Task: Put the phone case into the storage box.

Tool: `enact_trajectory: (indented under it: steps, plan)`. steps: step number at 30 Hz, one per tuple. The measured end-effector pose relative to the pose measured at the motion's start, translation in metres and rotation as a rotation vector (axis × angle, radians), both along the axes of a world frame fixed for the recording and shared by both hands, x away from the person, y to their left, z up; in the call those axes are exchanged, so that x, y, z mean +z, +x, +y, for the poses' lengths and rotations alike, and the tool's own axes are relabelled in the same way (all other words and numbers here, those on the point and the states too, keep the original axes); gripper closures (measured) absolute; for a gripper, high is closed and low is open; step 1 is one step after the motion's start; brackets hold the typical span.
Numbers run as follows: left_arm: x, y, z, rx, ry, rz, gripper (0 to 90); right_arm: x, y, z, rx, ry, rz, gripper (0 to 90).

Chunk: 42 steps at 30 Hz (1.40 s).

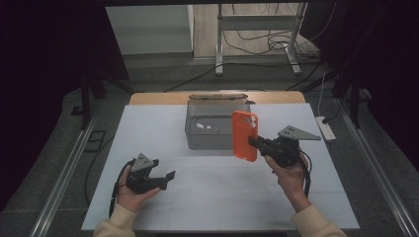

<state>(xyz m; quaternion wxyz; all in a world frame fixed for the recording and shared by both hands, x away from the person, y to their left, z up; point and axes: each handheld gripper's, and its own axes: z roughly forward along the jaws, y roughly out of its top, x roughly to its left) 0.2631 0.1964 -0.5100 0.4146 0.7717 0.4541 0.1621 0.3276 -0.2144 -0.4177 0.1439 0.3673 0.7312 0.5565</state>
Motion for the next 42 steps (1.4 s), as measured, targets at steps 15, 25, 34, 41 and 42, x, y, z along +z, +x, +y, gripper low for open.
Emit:
enact_trajectory:
  steps: [15, 25, 34, 41, 42]
  plan:
    - [0.000, 0.000, 0.000, 0.002, 0.003, 0.003, 21.7, 0.003, 0.004, -0.003, -0.015, -0.035, 0.027, 79.8]
    - [0.000, 0.000, 0.001, 0.004, -0.001, 0.005, 21.9, 0.007, 0.006, -0.008, -0.022, -0.049, 0.038, 79.8]
    - [0.000, 0.000, 0.000, 0.005, -0.003, 0.006, 22.0, 0.009, 0.007, -0.010, -0.046, -0.067, 0.052, 79.8]
    - [0.001, 0.000, 0.001, 0.007, -0.001, 0.004, 22.1, 0.011, 0.008, -0.011, -0.055, -0.077, 0.060, 79.8]
    - [0.001, 0.000, 0.001, 0.007, -0.002, 0.004, 22.1, 0.011, 0.008, -0.011, -0.055, -0.080, 0.060, 79.8]
